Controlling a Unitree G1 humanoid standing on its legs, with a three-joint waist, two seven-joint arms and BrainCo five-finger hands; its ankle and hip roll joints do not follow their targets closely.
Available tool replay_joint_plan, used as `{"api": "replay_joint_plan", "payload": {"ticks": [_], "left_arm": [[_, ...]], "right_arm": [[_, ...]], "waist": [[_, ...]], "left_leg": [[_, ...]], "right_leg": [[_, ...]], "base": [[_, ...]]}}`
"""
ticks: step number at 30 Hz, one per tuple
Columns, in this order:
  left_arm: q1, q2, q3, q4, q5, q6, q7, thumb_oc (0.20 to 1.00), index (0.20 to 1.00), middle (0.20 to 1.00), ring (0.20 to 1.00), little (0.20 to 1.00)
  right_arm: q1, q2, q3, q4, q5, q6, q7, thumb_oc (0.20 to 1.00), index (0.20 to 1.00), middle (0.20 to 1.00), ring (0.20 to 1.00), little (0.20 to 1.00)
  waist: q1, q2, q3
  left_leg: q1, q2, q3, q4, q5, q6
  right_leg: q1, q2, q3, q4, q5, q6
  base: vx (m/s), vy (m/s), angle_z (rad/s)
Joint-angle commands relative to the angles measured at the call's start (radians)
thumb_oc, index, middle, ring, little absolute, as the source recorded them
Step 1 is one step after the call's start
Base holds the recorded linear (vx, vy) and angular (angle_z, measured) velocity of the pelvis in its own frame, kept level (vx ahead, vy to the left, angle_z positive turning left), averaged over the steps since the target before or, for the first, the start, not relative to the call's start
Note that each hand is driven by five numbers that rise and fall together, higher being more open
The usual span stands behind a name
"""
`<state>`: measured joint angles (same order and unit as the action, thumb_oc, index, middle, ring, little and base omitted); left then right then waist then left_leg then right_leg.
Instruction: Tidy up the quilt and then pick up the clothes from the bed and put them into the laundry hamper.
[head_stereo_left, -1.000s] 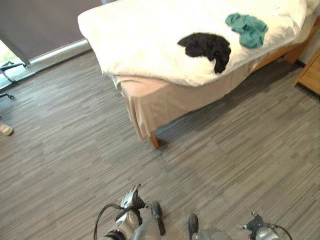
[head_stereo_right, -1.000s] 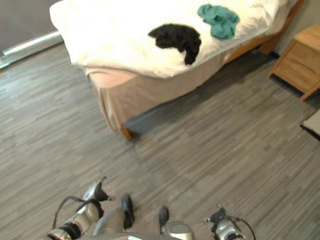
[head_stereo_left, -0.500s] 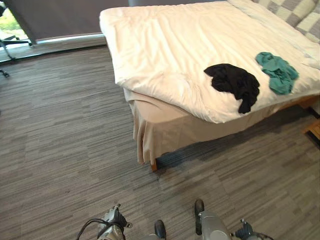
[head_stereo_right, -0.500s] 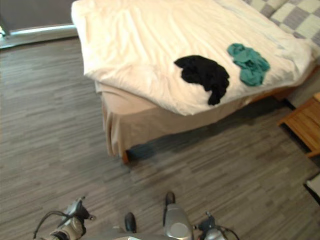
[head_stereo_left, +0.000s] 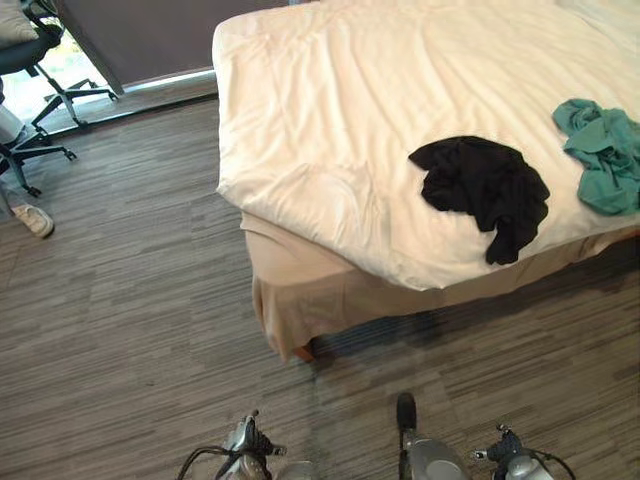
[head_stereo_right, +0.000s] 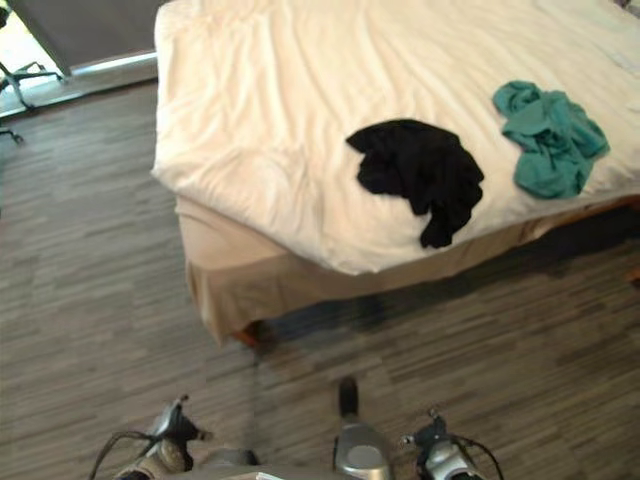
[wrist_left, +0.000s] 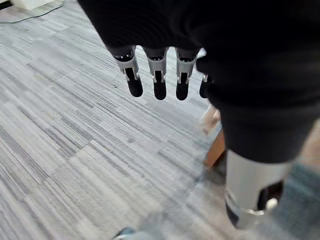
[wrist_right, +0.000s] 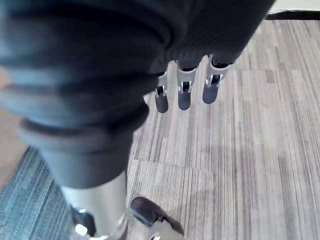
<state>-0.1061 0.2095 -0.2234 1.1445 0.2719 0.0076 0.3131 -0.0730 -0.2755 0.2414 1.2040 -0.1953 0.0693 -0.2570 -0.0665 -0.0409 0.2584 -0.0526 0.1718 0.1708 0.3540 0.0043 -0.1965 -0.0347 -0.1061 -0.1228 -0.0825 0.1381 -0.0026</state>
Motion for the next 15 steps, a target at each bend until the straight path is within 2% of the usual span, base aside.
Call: {"api": "replay_joint_plan", "payload": {"ticks": [1, 2, 3, 5, 7, 10, 13, 15], "left_arm": [[0.021, 0.113, 0.1, -0.172, -0.215, -0.077, 0.136, 1.0, 1.0, 1.0, 1.0, 1.0], [0.029, 0.126, 0.126, -0.243, -0.245, -0.09, 0.154, 1.0, 1.0, 1.0, 1.0, 1.0], [0.03, 0.126, 0.127, -0.244, -0.245, -0.089, 0.153, 1.0, 1.0, 1.0, 1.0, 1.0], [0.007, 0.175, 0.165, -0.338, -0.257, -0.108, 0.212, 1.0, 1.0, 1.0, 1.0, 1.0], [-0.009, 0.238, 0.193, -0.485, -0.209, -0.116, 0.247, 1.0, 1.0, 1.0, 1.0, 1.0], [-0.085, 0.325, 0.205, -0.636, -0.13, -0.127, 0.279, 1.0, 1.0, 1.0, 1.0, 1.0], [-0.222, 0.409, 0.164, -0.647, -0.062, -0.114, 0.291, 1.0, 1.0, 1.0, 1.0, 1.0], [-0.352, 0.472, 0.096, -0.612, -0.019, -0.095, 0.288, 1.0, 1.0, 1.0, 1.0, 1.0]], "right_arm": [[0.038, -0.056, -0.042, -0.001, -0.007, -0.017, -0.035, 1.0, 1.0, 1.0, 1.0, 1.0], [0.054, -0.047, -0.043, -0.018, -0.001, -0.019, -0.035, 1.0, 1.0, 1.0, 1.0, 1.0], [0.054, -0.047, -0.043, -0.018, -0.001, -0.019, -0.035, 1.0, 1.0, 1.0, 1.0, 1.0], [0.087, -0.04, -0.059, -0.049, 0.008, -0.031, -0.048, 1.0, 1.0, 1.0, 1.0, 1.0], [0.114, -0.034, -0.067, -0.075, 0.021, -0.044, -0.047, 1.0, 1.0, 1.0, 1.0, 1.0], [0.142, -0.026, -0.055, -0.08, 0.025, -0.06, -0.035, 1.0, 1.0, 1.0, 1.0, 1.0], [0.139, -0.027, -0.042, -0.059, 0.032, -0.061, -0.025, 1.0, 1.0, 1.0, 1.0, 1.0], [0.127, -0.035, -0.028, -0.052, 0.035, -0.065, -0.017, 1.0, 1.0, 1.0, 1.0, 1.0]], "waist": [[-0.003, 0.028, 0.005], [-0.007, 0.03, 0.002], [-0.007, 0.03, -0.001], [-0.018, 0.034, -0.007], [-0.03, 0.037, -0.019], [-0.051, 0.038, -0.029], [-0.072, 0.04, -0.023], [-0.093, 0.046, -0.01]], "left_leg": [[0.029, -0.043, 0.063, -0.27, -0.029, 0.085], [0.053, -0.043, 0.07, -0.302, -0.026, 0.087], [0.051, -0.043, 0.072, -0.305, -0.023, 0.087], [0.076, -0.049, 0.069, -0.364, -0.014, 0.083], [0.117, -0.05, 0.084, -0.425, -0.005, 0.082], [0.131, -0.041, 0.1, -0.441, -0.007, 0.073], [0.127, -0.037, 0.122, -0.441, -0.012, 0.068], [0.121, -0.037, 0.133, -0.441, -0.014, 0.068]], "right_leg": [[0.036, -0.048, 0.037, 0.058, -0.217, 0.153], [0.038, -0.041, 0.04, 0.065, -0.221, 0.152], [0.034, -0.04, 0.041, 0.064, -0.219, 0.151], [0.023, -0.037, 0.041, 0.085, -0.216, 0.155], [0.017, -0.032, 0.05, 0.09, -0.216, 0.159], [0.009, -0.028, 0.064, 0.077, -0.206, 0.166], [-0.008, -0.028, 0.08, 0.066, -0.194, 0.176], [-0.031, -0.028, 0.096, 0.066, -0.185, 0.183]], "base": [[0.28, 0.063, 0.03], [0.1, 0.017, -0.08], [0.09, 0.054, -0.06], [0.1, 0.045, -0.01], [0.13, 0.036, -0.16], [0.08, 0.008, -0.04], [0.04, 0.022, -0.3], [-0.03, 0.053, -0.22]]}}
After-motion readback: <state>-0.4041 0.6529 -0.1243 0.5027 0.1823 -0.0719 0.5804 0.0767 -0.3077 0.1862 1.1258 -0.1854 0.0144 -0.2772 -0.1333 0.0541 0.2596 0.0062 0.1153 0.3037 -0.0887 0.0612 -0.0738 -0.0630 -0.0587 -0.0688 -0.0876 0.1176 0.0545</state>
